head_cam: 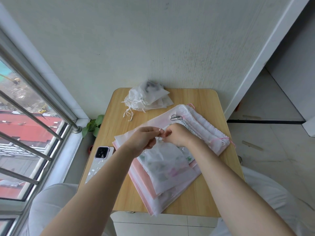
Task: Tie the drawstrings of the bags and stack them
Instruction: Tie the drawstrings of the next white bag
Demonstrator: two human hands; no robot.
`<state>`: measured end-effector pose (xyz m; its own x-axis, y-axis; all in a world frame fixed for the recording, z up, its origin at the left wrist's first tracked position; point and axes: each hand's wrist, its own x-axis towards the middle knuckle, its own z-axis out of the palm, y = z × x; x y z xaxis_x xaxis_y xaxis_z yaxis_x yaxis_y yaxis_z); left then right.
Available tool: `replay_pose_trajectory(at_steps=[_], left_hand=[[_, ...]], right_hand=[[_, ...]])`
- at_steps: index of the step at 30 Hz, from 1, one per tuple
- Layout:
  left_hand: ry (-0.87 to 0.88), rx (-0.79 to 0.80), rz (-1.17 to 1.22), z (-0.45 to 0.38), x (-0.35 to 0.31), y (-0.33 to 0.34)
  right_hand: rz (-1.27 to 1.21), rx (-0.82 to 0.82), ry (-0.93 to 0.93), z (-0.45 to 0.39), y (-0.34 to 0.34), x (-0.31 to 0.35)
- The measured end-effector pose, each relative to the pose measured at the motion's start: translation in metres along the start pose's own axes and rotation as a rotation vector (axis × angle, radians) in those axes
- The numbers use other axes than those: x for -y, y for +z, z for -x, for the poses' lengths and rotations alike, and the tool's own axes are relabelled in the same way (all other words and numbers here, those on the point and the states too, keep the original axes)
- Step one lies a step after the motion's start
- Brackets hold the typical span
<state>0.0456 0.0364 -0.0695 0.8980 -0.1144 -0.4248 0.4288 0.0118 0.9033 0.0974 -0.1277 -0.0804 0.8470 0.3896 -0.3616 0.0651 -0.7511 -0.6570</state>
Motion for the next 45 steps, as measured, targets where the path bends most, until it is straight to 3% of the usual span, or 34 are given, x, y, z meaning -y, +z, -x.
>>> replay_pose_trajectory(at_steps=[6,11,16,18,21,28,33,38,45], left_hand=[[0.013,-0.277,-0.311,-0.008,0.005,0.006],[0.009,-0.183,-0.497,-0.008,0.001,0.006],[0.043,-0.168,-0.527,-0.008,0.004,0.007],[0.016,-0.153,-0.430,-0.008,0.001,0.005],[-0.040,-0.114,-0.289,-0.006,-0.002,0.002],[-0.120,-0.129,-0.198,-0.008,-0.004,-0.004],[-0.083,-0.155,-0.229,-0.008,0.002,-0.009],[0.080,-0.161,-0.277,-0.005,-0.002,0.004],[0.110,-0.247,-0.405,-0.010,-0.001,0.001]], right_hand=[[-0.072,0.019,0.013,0.006,-0.012,0.009],[-0.209,-0.018,0.040,0.010,-0.028,0.027],[-0.710,-0.063,-0.194,0.011,-0.027,0.040],[-0.610,-0.147,-0.191,0.009,-0.023,0.033],[-0.395,-0.113,-0.096,0.005,-0.011,0.017],[-0.298,-0.200,-0.118,0.005,0.008,0.005],[-0.345,-0.111,-0.084,0.012,-0.001,-0.004],[-0.462,-0.048,-0.093,0.014,0.001,0.006],[-0.297,-0.116,-0.128,0.013,-0.001,0.015]])
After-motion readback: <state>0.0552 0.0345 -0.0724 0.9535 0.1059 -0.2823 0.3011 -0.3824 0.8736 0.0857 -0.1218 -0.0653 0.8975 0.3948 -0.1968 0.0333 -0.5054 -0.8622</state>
